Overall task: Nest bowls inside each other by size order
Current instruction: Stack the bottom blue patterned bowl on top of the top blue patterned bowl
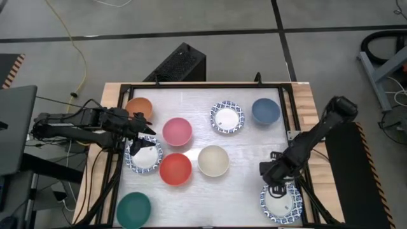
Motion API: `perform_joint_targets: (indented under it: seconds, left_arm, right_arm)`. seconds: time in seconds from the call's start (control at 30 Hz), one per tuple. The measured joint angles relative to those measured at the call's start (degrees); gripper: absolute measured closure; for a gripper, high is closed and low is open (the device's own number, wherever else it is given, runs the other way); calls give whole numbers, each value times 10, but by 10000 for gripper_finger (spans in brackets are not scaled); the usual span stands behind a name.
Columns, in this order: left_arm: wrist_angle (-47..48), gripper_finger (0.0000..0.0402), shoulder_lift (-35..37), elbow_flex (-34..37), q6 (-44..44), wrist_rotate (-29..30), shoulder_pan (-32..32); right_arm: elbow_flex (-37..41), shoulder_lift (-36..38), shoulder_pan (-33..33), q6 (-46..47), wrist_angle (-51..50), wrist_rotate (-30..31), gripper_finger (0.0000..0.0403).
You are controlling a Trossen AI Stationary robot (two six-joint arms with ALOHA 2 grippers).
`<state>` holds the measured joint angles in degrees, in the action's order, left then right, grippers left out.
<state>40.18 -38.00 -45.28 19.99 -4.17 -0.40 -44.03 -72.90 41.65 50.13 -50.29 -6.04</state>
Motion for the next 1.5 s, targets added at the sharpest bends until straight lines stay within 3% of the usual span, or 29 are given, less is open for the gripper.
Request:
perform_joint_targets:
  seconds: [0.13,0.47,0.77,1.2,1.33,1.5]
  left_arm:
    - [4,147,0,0,-5,0,0]
    - [4,147,0,0,-9,3,0]
    - [4,147,0,0,-9,5,0]
    - [27,147,0,0,-9,5,0]
    - [27,147,0,0,-9,5,0]
    - [28,148,0,0,-9,5,0]
  right_arm:
    - [0,-22,0,0,0,-2,200]
    - [-1,-39,0,8,9,-71,200]
    - [-1,-17,0,39,37,-71,200]
    - [-1,-58,0,40,50,-72,202]
    - [-1,-59,1,35,54,-77,231]
    - [-1,-59,1,34,56,-83,310]
